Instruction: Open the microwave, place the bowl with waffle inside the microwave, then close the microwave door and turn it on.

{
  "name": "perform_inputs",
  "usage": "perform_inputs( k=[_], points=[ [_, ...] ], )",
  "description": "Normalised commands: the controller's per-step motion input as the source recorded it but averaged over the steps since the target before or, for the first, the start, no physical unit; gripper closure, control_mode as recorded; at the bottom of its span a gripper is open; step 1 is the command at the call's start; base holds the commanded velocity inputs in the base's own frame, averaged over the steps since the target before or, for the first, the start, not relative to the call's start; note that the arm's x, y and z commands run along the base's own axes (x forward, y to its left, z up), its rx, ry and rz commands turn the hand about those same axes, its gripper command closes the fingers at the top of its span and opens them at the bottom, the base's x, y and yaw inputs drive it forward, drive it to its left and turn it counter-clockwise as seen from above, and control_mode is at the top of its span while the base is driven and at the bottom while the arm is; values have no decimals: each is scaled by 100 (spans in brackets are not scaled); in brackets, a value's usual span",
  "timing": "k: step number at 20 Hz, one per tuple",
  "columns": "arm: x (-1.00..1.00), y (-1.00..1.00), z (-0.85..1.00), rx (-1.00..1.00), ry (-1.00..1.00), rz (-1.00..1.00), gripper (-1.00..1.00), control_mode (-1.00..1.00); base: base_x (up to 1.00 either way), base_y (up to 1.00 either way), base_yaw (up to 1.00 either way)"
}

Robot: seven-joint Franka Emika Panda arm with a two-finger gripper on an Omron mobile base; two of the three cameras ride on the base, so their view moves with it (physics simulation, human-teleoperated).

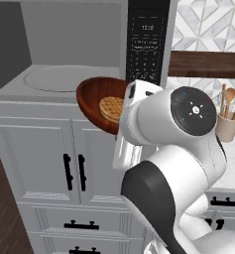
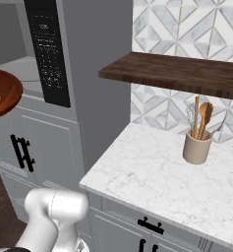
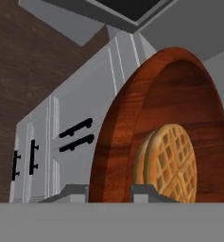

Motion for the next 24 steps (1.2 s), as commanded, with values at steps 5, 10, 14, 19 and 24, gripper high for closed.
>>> perform_inputs(
  k=[5, 10, 14, 19, 24],
  points=[
    [40, 32, 0, -6, -5, 12, 100, -100, 0, 0, 0],
    [62, 14, 0, -3, -8, 12, 100, -100, 0, 0, 0],
    [48, 34, 0, -6, -8, 21, 100, -100, 0, 0, 0],
    [57, 23, 1, -7, -10, 13, 100, -100, 0, 0, 0],
    [62, 13, 10, -11, -3, 2, 100, -100, 0, 0, 0]
  ],
)
